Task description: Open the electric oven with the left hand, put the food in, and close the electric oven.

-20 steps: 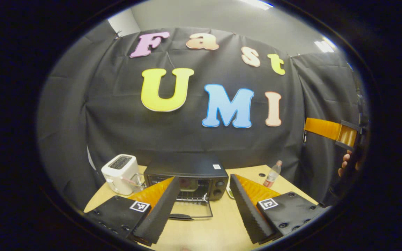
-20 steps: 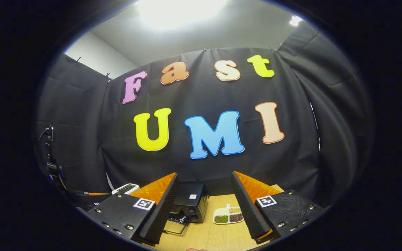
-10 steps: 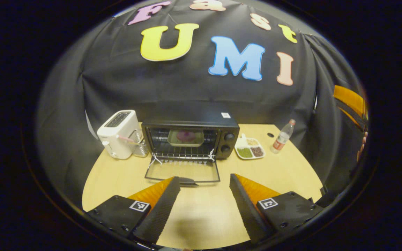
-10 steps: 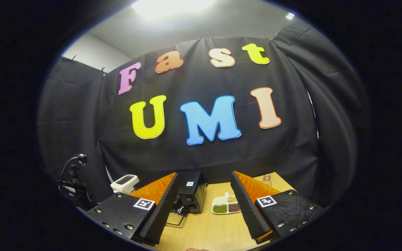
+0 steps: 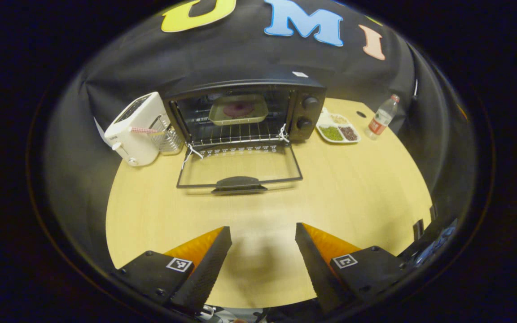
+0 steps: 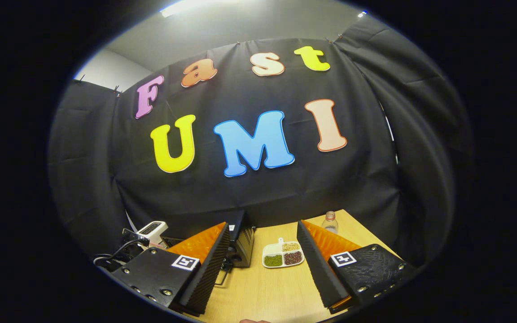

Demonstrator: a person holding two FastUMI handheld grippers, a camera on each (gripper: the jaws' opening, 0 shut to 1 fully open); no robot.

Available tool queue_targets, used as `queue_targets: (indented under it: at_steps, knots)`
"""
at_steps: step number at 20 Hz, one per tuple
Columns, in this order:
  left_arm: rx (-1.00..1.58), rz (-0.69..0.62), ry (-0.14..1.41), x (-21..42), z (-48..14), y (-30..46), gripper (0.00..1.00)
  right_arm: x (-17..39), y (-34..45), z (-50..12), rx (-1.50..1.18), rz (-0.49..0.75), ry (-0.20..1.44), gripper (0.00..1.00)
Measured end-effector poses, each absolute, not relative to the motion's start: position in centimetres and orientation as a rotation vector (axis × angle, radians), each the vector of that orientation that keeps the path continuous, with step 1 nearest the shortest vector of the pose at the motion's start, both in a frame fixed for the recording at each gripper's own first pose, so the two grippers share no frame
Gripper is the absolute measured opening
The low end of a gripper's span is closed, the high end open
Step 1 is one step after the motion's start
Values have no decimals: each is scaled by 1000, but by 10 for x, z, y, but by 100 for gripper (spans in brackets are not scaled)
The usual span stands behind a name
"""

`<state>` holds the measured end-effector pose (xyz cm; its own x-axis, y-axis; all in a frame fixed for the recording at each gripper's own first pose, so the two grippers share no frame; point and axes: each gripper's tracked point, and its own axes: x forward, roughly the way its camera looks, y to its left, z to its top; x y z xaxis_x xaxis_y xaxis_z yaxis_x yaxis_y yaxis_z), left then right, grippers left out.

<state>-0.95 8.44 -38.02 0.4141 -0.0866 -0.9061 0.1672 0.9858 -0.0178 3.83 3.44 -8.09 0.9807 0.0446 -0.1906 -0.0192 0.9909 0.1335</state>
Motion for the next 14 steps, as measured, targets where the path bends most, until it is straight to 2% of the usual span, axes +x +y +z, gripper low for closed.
queue_targets:
  at_steps: [5, 14]
  knots:
    - [92, -146, 1204, 8, -413, 99, 98, 36, 18, -95, 141, -18, 229, 91]
    - [127, -160, 1309, 41, -464, 112, 97, 40, -7, -86, 105, -108, 190, 91]
